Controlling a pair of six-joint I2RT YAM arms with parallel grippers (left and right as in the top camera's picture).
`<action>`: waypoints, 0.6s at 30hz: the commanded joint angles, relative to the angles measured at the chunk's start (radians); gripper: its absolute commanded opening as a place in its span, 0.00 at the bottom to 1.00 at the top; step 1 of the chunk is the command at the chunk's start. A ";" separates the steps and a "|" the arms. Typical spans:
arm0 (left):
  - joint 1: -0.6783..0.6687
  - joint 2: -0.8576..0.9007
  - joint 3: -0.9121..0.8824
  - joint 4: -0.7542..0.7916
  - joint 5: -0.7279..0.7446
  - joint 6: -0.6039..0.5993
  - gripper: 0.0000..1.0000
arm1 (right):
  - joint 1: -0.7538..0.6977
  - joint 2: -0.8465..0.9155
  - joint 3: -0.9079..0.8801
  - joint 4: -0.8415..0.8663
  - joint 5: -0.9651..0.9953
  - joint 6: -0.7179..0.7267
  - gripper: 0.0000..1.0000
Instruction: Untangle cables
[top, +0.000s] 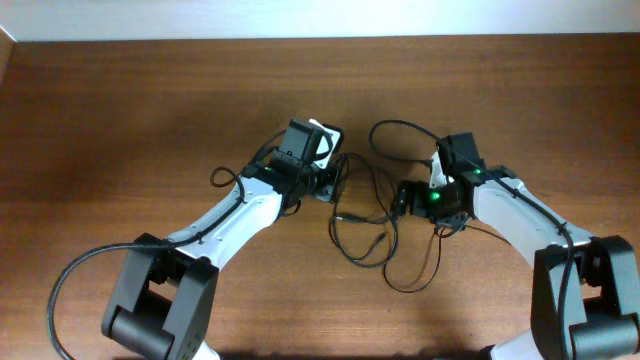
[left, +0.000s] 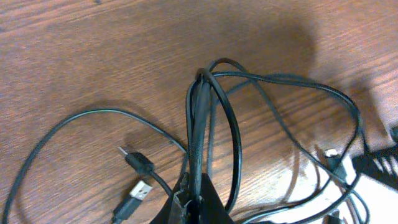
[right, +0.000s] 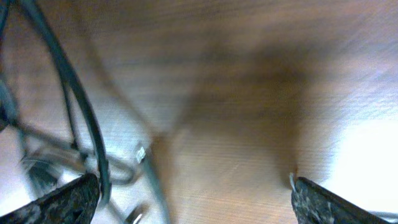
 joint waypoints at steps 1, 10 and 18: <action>0.035 0.003 0.002 -0.025 -0.105 -0.051 0.00 | -0.012 -0.011 0.023 0.009 -0.269 0.005 0.95; 0.221 0.005 0.002 -0.069 0.204 -0.127 0.00 | 0.060 -0.011 0.070 0.190 -0.343 -0.035 0.25; 0.220 0.005 0.002 -0.079 0.176 -0.127 0.00 | 0.230 -0.004 0.070 0.347 0.094 0.028 0.45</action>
